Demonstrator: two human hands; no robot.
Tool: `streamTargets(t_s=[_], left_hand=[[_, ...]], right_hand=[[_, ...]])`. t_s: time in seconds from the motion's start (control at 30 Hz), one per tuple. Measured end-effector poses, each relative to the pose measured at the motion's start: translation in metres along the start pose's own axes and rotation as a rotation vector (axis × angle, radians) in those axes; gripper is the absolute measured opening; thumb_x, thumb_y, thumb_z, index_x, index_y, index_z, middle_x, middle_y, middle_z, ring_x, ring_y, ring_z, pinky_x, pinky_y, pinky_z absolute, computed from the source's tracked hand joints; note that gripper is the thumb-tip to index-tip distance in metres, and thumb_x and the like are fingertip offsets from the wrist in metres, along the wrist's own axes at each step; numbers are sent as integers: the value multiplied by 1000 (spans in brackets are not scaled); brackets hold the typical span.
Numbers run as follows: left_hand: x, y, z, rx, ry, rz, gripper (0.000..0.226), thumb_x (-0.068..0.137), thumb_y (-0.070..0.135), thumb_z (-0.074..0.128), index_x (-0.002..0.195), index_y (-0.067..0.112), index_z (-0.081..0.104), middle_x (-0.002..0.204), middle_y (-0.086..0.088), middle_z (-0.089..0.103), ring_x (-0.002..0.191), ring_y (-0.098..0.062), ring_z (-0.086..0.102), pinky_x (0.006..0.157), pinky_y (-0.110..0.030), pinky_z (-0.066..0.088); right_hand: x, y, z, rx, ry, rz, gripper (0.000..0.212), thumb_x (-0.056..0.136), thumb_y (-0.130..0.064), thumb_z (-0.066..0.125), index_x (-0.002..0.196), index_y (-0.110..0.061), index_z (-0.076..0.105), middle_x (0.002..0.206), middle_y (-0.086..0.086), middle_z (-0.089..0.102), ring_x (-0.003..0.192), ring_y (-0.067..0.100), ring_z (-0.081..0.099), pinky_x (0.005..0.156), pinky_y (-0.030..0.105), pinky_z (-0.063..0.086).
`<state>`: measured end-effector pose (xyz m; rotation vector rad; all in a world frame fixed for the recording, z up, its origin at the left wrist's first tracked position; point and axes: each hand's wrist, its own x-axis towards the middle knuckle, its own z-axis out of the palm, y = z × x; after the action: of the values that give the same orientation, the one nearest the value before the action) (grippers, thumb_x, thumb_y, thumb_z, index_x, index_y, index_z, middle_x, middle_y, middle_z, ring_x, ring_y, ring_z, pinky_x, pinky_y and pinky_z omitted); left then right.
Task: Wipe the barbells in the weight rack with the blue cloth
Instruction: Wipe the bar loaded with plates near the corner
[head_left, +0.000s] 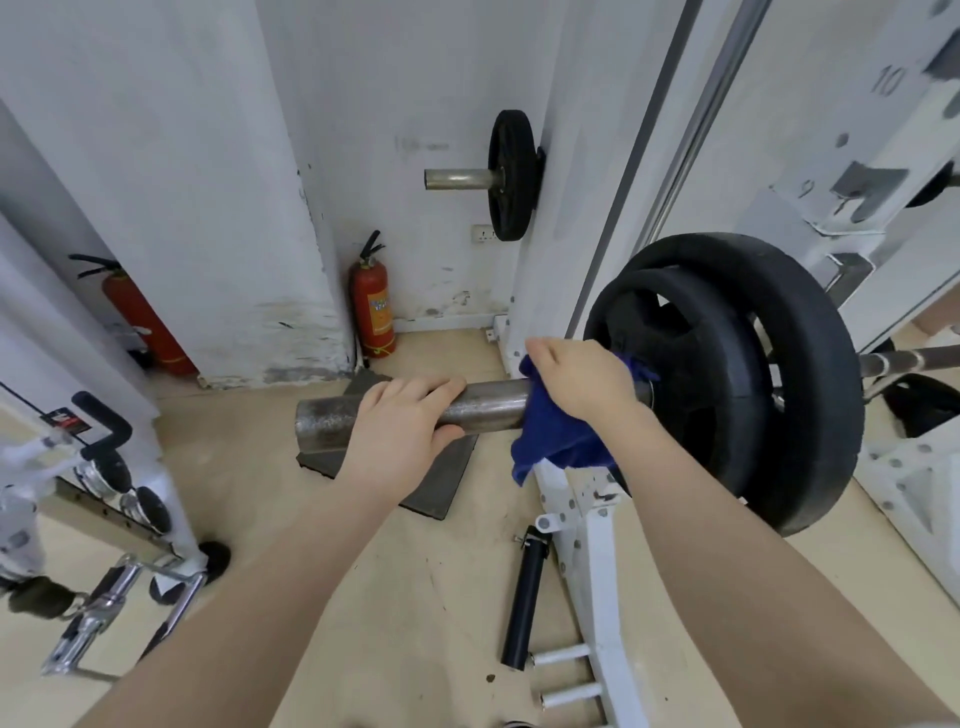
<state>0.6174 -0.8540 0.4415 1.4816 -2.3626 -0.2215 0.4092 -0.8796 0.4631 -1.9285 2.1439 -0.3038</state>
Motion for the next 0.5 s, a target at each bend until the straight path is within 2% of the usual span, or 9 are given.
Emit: streamTargets(t_s=[0.07, 0.1, 0.17, 0.23, 0.27, 0.3, 0.37, 0.43, 0.5], left_hand=[[-1, 0, 0, -18, 17, 5, 49, 85, 33, 61, 132, 24, 49, 131, 5, 55, 122, -21, 47, 106, -37, 27], [-1, 0, -1, -29, 21, 4, 49, 84, 32, 62, 130, 24, 50, 130, 4, 56, 122, -22, 48, 105, -37, 28], [1, -1, 0, -53, 13, 6, 46, 81, 31, 66, 125, 21, 55, 125, 1, 60, 117, -24, 52, 101, -38, 33], [1, -6, -4, -120, 6, -2, 44, 78, 28, 69, 119, 14, 58, 118, -5, 62, 111, -28, 56, 96, -39, 40], [-2, -11, -8, -159, 7, -10, 46, 78, 25, 69, 121, 12, 57, 121, -7, 60, 113, -28, 55, 97, -40, 42], [-5, -17, -13, -183, 23, -19, 49, 79, 23, 68, 125, 12, 54, 129, -8, 55, 120, -27, 52, 102, -40, 41], [-12, -34, -26, -184, 92, -65, 48, 82, 23, 66, 127, 12, 53, 138, -7, 48, 127, -25, 44, 107, -40, 37], [-20, -54, -39, -197, 131, -157, 43, 85, 23, 62, 125, 13, 54, 135, -6, 50, 126, -25, 43, 106, -36, 33], [-27, -69, -46, -277, 75, -315, 42, 89, 27, 57, 128, 13, 51, 131, -5, 52, 124, -25, 43, 103, -33, 33]], right_hand=[[10, 0, -4, -49, 25, 166, 48, 98, -35, 18, 97, -14, 61, 98, 12, 64, 78, 27, 51, 69, 34, 38], [9, -13, 3, -152, 52, 138, 47, 98, -33, 18, 98, -14, 60, 98, 12, 64, 76, 27, 49, 68, 34, 37], [-4, -50, 24, -238, 127, -104, 37, 98, -30, 22, 95, -17, 56, 88, 6, 63, 71, 24, 48, 64, 34, 36], [-19, -75, 30, -135, 146, -301, 31, 99, -32, 25, 86, -21, 50, 81, 2, 59, 71, 23, 53, 62, 34, 39], [-17, -76, 26, -83, 106, -316, 30, 100, -34, 24, 83, -24, 47, 82, 3, 59, 75, 25, 56, 64, 35, 41], [-12, -72, 20, -32, 32, -275, 31, 100, -35, 24, 83, -25, 46, 87, 6, 61, 81, 26, 57, 67, 36, 43], [3, -54, 12, 42, -97, -73, 39, 100, -35, 22, 92, -19, 57, 101, 10, 62, 90, 28, 55, 74, 36, 42], [7, -52, 13, -33, -58, 88, 45, 99, -33, 20, 94, -14, 60, 103, 13, 63, 85, 27, 52, 71, 35, 40], [0, -78, 25, -146, 57, 22, 40, 98, -31, 19, 83, -16, 54, 91, 10, 63, 77, 25, 53, 65, 33, 39]])
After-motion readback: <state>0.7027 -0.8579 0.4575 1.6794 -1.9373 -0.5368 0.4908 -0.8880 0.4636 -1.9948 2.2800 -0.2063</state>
